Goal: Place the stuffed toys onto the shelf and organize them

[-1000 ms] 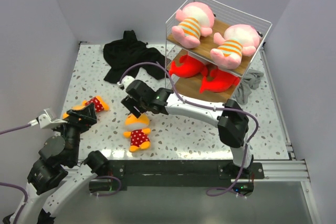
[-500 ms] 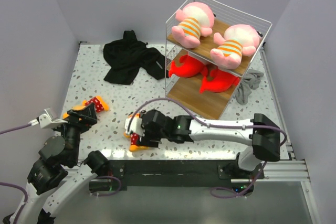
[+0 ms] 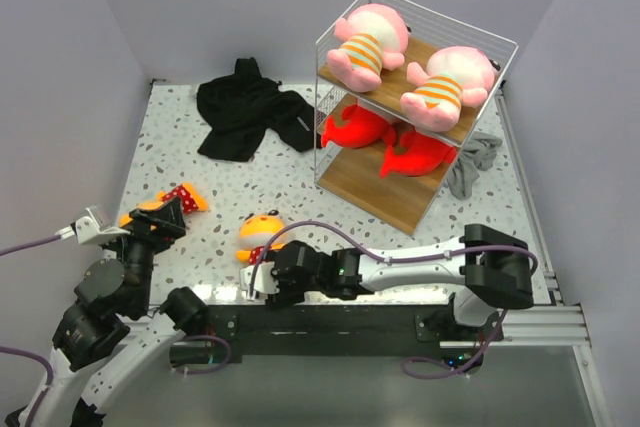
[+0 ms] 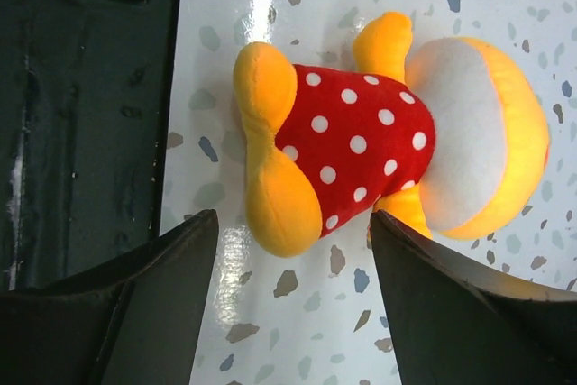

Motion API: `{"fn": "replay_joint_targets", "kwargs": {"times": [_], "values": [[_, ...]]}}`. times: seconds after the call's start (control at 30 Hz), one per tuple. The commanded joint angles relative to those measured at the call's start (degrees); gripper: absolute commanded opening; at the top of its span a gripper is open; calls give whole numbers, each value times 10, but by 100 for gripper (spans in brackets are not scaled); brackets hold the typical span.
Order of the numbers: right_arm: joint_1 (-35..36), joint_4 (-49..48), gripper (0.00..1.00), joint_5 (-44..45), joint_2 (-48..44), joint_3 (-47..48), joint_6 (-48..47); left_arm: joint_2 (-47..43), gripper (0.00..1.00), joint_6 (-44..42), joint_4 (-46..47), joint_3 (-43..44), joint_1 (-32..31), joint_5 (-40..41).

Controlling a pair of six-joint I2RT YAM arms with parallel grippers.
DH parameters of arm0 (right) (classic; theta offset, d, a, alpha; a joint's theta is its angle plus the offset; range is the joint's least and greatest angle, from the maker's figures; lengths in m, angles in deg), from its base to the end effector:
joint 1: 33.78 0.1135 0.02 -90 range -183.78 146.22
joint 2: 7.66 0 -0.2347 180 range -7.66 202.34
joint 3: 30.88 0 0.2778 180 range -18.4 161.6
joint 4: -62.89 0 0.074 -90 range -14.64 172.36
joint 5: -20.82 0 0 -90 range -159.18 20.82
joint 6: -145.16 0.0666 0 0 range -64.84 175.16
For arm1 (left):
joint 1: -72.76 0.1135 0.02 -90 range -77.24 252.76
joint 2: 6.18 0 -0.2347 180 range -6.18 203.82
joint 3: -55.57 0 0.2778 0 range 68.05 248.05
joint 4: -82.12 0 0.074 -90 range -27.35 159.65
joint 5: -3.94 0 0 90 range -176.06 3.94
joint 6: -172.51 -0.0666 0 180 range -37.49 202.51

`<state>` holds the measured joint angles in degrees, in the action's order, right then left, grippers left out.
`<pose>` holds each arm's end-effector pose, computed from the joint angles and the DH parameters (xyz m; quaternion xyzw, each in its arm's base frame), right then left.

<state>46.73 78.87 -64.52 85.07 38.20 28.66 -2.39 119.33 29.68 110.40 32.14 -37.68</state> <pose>0.0703 0.3875 0.1470 -0.7166 0.5517 0.1603 0.3955 0.0921 -0.0134 0.3421 -0.2644 0.6620 -0.1697 0.6805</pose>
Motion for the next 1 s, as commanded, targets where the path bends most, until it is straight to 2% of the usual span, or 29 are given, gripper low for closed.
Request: {"fn": "replay_joint_targets", "kwargs": {"times": [0.0,0.13,0.23,0.27,0.3,0.4,0.43,0.53,0.67,0.8,0.97], "values": [[3,-50,70,9,24,19,-9,10,85,-13,17,-2,-1,0],[13,-68,68,17,30,4,0,10,85,-15,20,-2,-2,-1],[16,-97,46,47,33,-3,8,9,85,-16,22,-2,-2,-2],[19,-107,27,60,32,-5,17,9,85,-17,22,-2,-2,-2],[19,-128,18,101,26,-9,25,8,85,-16,23,-2,-1,-2],[20,-130,0,182,17,-10,64,5,85,-17,22,-2,-1,-2],[20,-127,0,245,10,-11,68,3,85,-17,22,-2,-2,-1],[19,-95,0,347,-15,-21,87,0,85,-18,24,-3,-1,-2],[17,-19,0,427,-60,-33,130,-1,85,-20,27,-4,-2,-4],[-10,24,0,458,-90,-70,144,-3,86,-21,29,-4,-2,-7],[-70,-18,0,469,-132,-112,81,-11,86,-18,27,-4,-2,-3]]}}
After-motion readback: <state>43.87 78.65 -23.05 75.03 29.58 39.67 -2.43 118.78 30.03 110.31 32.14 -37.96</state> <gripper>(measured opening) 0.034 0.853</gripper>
